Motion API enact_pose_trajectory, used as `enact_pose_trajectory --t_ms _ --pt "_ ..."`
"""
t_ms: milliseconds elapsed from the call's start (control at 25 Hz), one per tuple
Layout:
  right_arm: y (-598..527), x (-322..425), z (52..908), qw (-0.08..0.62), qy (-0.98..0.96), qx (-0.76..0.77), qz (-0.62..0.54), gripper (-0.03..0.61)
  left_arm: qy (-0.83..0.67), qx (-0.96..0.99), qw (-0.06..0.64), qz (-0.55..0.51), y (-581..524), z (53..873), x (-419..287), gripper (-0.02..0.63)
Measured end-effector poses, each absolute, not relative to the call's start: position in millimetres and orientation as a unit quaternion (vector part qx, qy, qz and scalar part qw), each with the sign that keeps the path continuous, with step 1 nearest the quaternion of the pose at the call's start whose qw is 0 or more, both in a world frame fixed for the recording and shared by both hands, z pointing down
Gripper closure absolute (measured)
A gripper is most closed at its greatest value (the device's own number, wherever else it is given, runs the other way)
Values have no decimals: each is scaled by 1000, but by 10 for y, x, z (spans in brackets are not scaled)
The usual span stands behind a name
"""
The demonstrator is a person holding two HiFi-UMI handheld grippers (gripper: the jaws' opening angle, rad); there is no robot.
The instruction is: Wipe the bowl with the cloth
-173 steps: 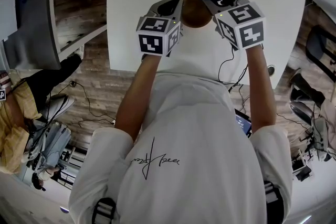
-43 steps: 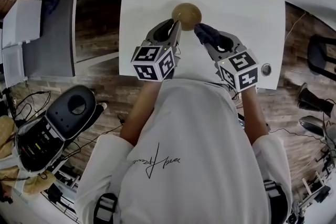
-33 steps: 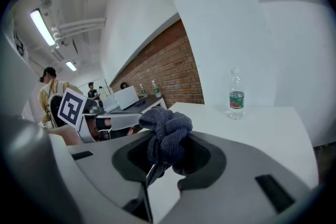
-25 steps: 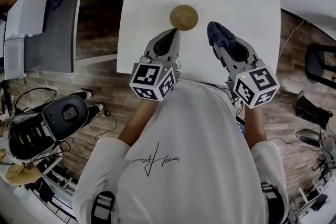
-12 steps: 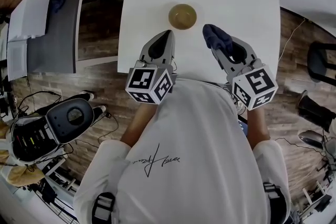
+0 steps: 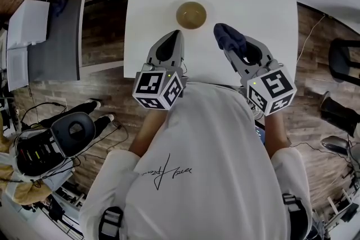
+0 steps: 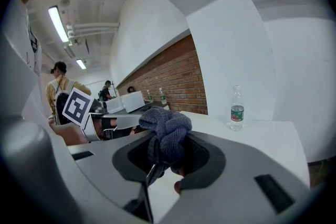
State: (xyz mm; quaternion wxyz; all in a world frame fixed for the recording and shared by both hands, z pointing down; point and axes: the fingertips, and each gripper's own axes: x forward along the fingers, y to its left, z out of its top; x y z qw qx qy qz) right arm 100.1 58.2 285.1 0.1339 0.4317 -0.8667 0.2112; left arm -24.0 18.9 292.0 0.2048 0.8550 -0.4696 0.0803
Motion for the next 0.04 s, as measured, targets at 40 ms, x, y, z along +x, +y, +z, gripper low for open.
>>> enact_pose_trajectory --t_ms 40 --pt "587 1018 2848 133 -866 432 213 474 -469 855 205 81 194 2919 -222 621"
